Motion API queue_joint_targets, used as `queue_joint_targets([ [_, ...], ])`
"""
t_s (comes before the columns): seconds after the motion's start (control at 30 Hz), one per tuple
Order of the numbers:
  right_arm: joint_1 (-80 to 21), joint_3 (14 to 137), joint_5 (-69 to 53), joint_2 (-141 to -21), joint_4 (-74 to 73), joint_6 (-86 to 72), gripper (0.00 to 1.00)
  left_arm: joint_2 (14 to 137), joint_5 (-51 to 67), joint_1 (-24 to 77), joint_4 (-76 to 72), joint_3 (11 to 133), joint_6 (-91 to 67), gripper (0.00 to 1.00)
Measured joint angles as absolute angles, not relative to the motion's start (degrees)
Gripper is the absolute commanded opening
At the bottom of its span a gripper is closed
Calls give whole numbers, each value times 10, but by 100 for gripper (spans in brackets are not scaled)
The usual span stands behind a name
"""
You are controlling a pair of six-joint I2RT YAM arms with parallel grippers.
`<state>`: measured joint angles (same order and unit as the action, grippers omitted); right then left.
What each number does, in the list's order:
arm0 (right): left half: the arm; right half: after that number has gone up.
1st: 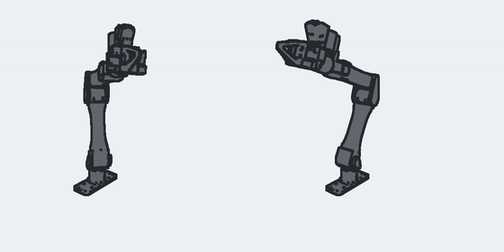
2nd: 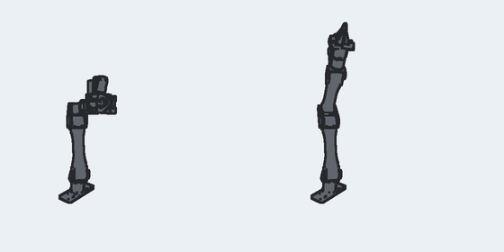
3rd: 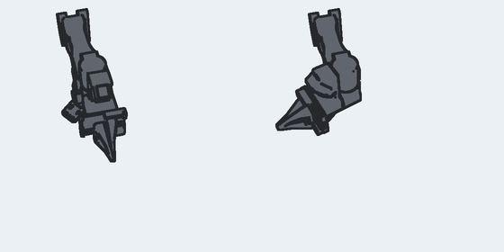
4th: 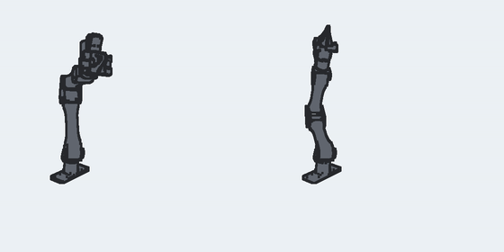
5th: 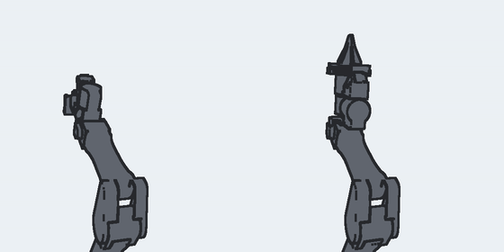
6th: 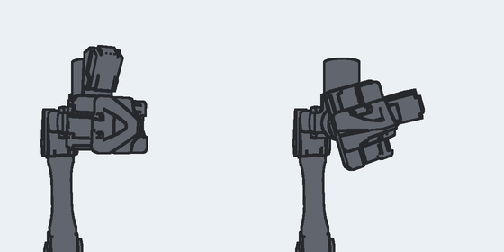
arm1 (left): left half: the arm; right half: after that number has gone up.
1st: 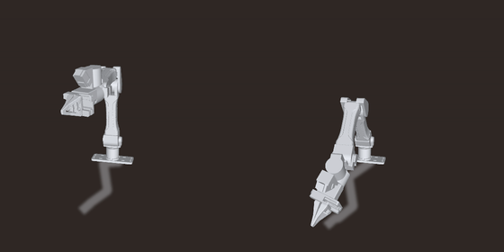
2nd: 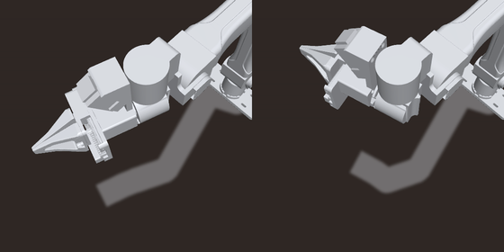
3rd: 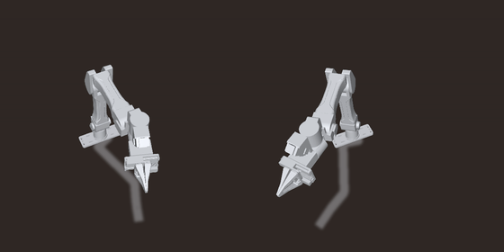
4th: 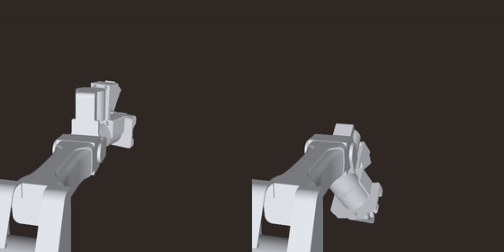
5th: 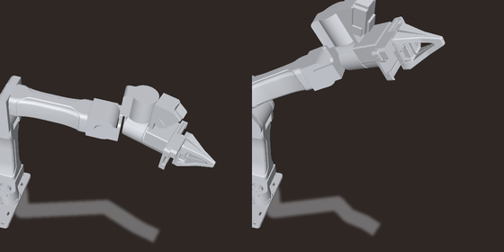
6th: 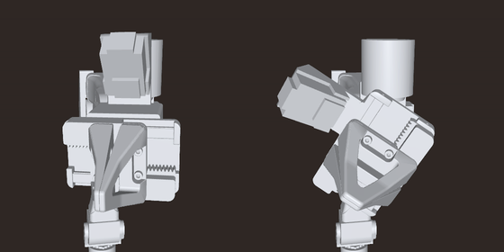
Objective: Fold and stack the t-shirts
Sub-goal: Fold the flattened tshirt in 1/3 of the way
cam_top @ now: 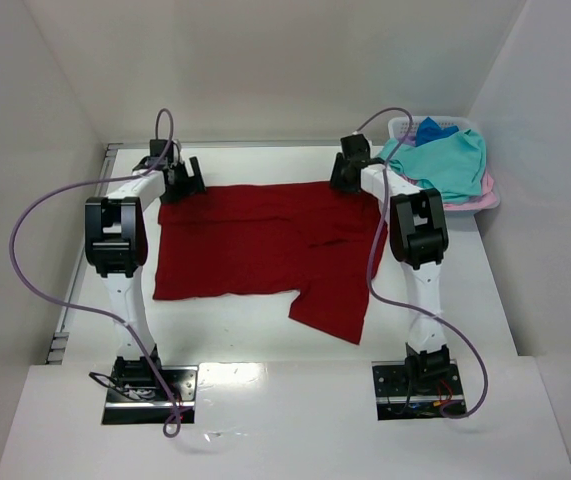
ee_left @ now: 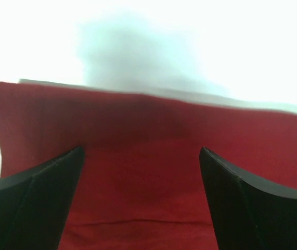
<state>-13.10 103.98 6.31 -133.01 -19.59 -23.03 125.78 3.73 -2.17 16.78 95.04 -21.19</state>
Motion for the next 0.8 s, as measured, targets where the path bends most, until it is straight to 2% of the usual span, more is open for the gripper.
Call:
queue_joint_targets([
  [0.57,-156,1177,67,-1407,-247,-228,58,1359,37,-46,229,1121,-201,100],
  [0.8,-159,1193,67,-1414,-262,-229,58,1367,36,-46,232,1132,-193,97],
])
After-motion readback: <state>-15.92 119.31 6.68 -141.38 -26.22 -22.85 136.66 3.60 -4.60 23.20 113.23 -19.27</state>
